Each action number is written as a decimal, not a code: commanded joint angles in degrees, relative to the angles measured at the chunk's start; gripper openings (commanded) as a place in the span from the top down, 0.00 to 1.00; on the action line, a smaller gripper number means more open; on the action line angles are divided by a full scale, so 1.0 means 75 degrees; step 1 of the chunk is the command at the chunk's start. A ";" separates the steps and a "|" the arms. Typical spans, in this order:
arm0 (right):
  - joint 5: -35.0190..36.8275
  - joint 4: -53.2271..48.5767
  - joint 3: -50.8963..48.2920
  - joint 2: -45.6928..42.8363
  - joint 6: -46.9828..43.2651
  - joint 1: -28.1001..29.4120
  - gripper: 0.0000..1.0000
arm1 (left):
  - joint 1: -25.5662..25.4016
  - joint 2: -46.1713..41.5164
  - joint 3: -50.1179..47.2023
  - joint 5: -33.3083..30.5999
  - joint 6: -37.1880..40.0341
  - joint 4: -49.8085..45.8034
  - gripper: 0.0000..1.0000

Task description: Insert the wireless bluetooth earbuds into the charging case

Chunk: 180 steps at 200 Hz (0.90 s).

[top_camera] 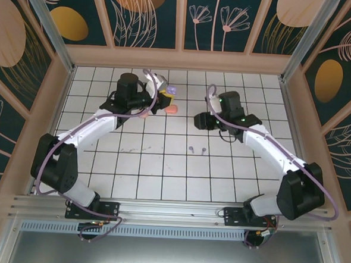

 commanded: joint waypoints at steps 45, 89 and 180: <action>0.1186 -0.0105 -0.0555 0.0861 0.1408 0.0911 0.54 | 0.0025 -0.0703 -0.1762 -0.0841 -0.0324 0.4508 1.00; 0.1670 -0.0436 -0.0167 0.1760 0.1595 0.1314 0.57 | 0.0015 -0.0744 -0.2947 -0.1472 -0.0589 0.7124 1.00; 0.2289 -0.0968 0.0544 0.2956 0.1511 0.1713 0.59 | 0.0012 -0.0604 -0.3321 -0.1469 -0.1322 0.8473 1.00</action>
